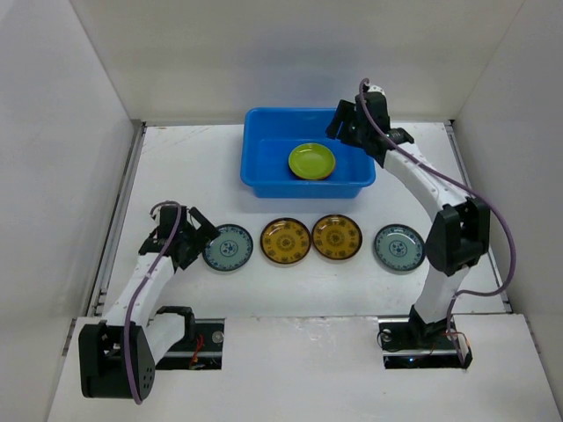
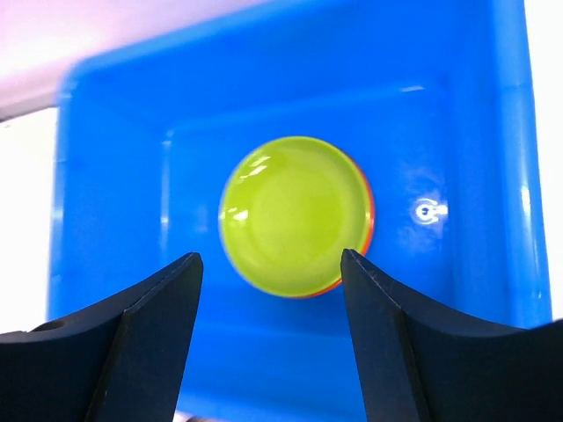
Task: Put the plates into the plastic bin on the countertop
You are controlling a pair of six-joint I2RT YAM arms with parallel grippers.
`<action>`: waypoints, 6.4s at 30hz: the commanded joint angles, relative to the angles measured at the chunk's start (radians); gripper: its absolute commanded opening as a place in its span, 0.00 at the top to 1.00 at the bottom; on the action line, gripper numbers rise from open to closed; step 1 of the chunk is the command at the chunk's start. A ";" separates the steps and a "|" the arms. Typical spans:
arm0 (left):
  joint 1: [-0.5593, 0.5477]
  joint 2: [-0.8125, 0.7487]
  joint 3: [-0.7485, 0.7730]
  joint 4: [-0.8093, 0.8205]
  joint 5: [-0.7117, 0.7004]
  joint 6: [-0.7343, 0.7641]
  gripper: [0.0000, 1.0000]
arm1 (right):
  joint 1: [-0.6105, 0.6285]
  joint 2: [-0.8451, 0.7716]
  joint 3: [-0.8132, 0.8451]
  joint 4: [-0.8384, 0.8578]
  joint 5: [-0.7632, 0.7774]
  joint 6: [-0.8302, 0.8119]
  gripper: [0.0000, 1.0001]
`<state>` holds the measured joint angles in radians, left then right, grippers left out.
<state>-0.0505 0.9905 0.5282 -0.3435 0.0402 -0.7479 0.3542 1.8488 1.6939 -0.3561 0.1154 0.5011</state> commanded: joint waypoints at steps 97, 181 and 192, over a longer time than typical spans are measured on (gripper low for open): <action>-0.352 1.271 1.437 0.224 0.173 0.133 0.28 | -0.486 -1.103 -1.059 -0.296 0.003 0.235 0.31; -0.120 0.235 0.543 0.196 0.047 0.087 0.00 | -0.302 -0.297 -0.133 -0.064 -0.235 0.263 1.00; -0.200 0.062 0.260 0.126 0.035 0.073 0.00 | -0.150 0.114 0.099 -0.064 -0.279 0.174 0.99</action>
<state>-0.2279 1.0943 0.8360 -0.1944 0.0883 -0.6785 0.1925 1.9442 1.7023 -0.4469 -0.1371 0.7124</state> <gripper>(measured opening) 0.997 0.035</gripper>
